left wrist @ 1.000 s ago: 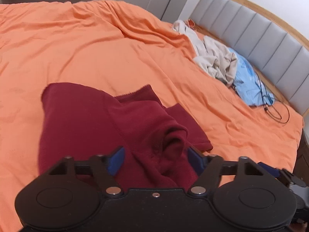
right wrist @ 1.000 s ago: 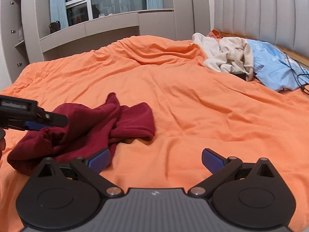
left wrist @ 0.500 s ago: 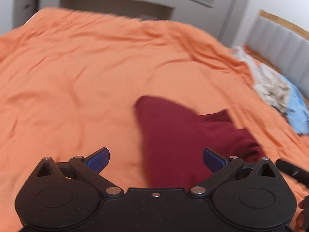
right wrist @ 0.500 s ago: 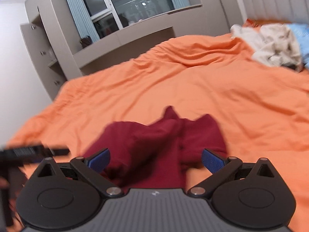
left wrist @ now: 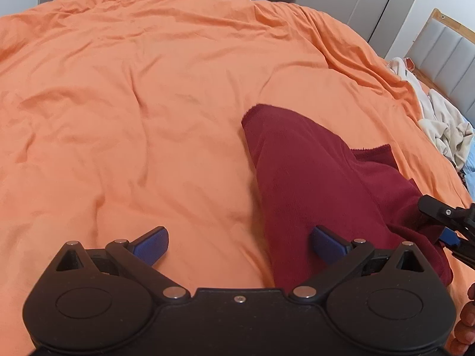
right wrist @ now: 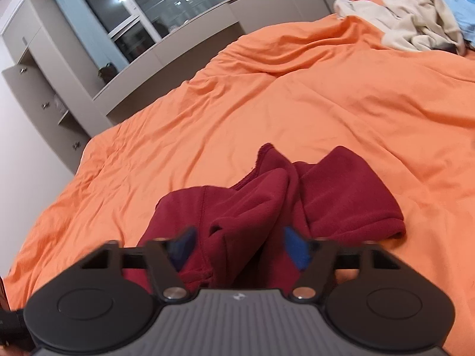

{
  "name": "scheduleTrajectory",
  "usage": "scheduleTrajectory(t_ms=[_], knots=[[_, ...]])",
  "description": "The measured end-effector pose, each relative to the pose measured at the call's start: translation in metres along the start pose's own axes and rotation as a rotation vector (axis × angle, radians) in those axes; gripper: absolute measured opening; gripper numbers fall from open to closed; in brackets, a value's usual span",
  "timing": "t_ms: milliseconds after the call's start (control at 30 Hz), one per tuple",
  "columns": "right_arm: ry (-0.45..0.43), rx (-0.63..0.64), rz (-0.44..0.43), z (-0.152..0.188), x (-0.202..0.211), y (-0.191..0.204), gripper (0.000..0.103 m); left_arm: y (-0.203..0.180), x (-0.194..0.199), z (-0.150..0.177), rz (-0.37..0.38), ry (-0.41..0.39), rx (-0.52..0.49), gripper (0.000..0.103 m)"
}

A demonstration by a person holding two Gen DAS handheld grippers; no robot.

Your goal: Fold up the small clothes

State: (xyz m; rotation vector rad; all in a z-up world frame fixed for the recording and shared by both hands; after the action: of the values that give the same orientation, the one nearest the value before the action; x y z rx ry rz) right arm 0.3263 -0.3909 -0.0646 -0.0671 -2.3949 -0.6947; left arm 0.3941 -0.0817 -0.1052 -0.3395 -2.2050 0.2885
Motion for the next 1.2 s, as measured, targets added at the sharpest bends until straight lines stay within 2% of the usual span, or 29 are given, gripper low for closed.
scheduleTrajectory(t_ms=[67, 100, 200, 300, 367, 433, 500, 533, 567, 667, 800, 933, 1033, 1133, 1200], knots=[[0.004, -0.019, 0.008, 0.001, -0.001, -0.005, 0.028, -0.001, -0.005, 0.004, 0.022, 0.018, 0.012, 0.102], [0.006, -0.023, 0.010, 0.003, -0.001, -0.007, 0.027, -0.002, -0.007, 0.006, 0.029, 0.024, 0.016, 0.102], [0.015, -0.018, 0.007, 0.007, -0.002, -0.010, 0.027, -0.005, -0.010, 0.010, 0.037, 0.026, 0.000, 0.102], [0.032, -0.040, -0.027, 0.006, -0.003, -0.012, 0.039, -0.008, -0.013, 0.012, 0.039, 0.031, -0.009, 0.102], [0.033, -0.062, -0.045, 0.005, -0.004, -0.011, 0.052, -0.009, -0.015, 0.013, 0.040, 0.034, -0.011, 0.102], [0.031, -0.072, -0.051, 0.003, -0.005, -0.010, 0.053, -0.010, -0.017, 0.014, 0.039, 0.033, -0.014, 0.102], [0.030, -0.071, -0.035, 0.004, -0.008, -0.009, 0.050, -0.011, -0.018, 0.015, 0.038, 0.035, -0.018, 0.102], [0.031, -0.071, -0.024, 0.004, -0.010, -0.008, 0.044, -0.013, -0.018, 0.015, 0.039, 0.034, -0.020, 0.102], [0.032, -0.068, -0.010, 0.005, -0.011, -0.008, 0.029, -0.014, -0.018, 0.015, 0.044, 0.033, -0.021, 0.102], [0.018, -0.052, 0.007, 0.005, -0.012, -0.008, 0.018, -0.020, -0.021, 0.013, 0.067, 0.038, -0.014, 0.102], [-0.042, 0.044, 0.003, -0.009, -0.003, 0.000, 0.016, -0.028, -0.020, 0.005, 0.098, 0.042, -0.010, 0.100], [-0.090, 0.099, -0.023, -0.033, 0.010, 0.000, 0.016, -0.035, -0.006, -0.013, 0.167, -0.005, 0.006, 0.100], [-0.148, 0.111, -0.002, -0.051, 0.025, -0.010, 0.016, -0.039, -0.002, -0.022, 0.181, -0.033, 0.016, 0.100], [-0.169, 0.080, 0.039, -0.059, 0.030, -0.035, 0.016, -0.044, -0.015, -0.014, 0.158, 0.010, 0.002, 0.100], [-0.113, 0.038, 0.046, -0.056, 0.021, -0.052, 0.016, -0.048, -0.025, -0.002, 0.161, 0.052, 0.002, 0.100]])
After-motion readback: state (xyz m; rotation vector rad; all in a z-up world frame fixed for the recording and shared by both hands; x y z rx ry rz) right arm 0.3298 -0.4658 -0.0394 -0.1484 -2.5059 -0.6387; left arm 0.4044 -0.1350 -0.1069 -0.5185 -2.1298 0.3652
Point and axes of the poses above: each gripper's, at about its wrist camera, not at the fingertips, and x roughly against the way its jaws point, y to its left, z to its underside, the point moved 8 cm from there along -x, roughly the way its jaws point, and after that the axes turned 6 degrees about z, right-handed, at the moved point
